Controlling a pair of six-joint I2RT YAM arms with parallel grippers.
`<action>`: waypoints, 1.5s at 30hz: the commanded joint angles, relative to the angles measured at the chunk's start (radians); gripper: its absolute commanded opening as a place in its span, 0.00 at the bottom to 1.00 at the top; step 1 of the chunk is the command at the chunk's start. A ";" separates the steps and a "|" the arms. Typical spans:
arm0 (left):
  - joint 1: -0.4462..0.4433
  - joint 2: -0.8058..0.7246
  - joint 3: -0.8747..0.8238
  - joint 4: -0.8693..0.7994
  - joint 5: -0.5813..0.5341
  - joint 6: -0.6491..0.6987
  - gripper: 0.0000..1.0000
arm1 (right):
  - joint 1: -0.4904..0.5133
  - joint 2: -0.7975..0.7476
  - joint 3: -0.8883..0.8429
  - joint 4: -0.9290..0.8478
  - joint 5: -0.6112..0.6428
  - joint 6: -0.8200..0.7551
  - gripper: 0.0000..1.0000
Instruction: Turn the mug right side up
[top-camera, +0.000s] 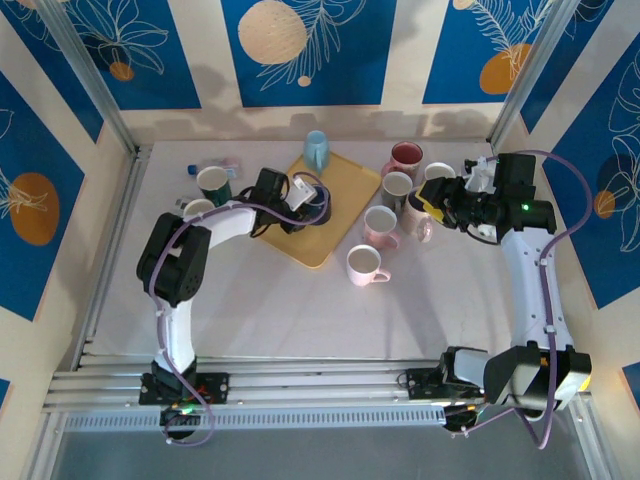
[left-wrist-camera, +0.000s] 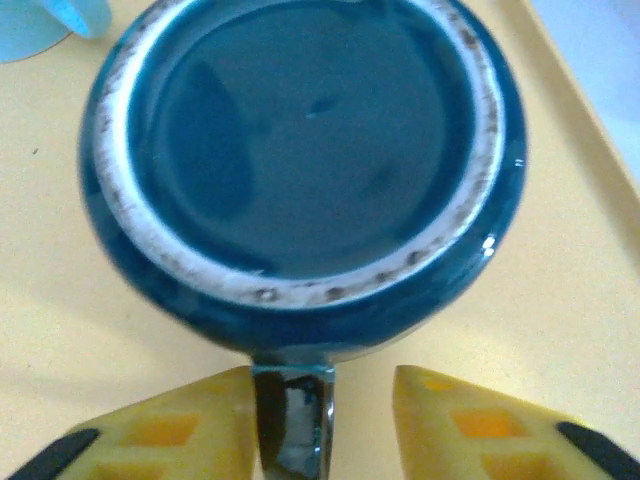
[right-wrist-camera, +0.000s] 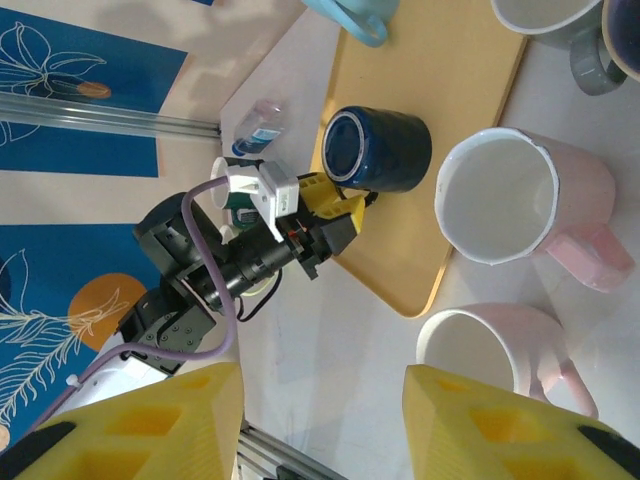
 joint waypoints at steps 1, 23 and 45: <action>-0.006 -0.051 0.011 -0.089 0.010 0.008 0.48 | -0.004 -0.013 -0.001 -0.022 -0.003 0.009 0.45; 0.063 0.119 0.468 -0.643 0.087 0.295 0.46 | -0.013 -0.006 0.028 -0.047 -0.020 -0.016 0.46; 0.056 0.237 0.531 -0.622 0.126 0.257 0.35 | -0.010 0.024 0.023 -0.058 -0.037 -0.026 0.47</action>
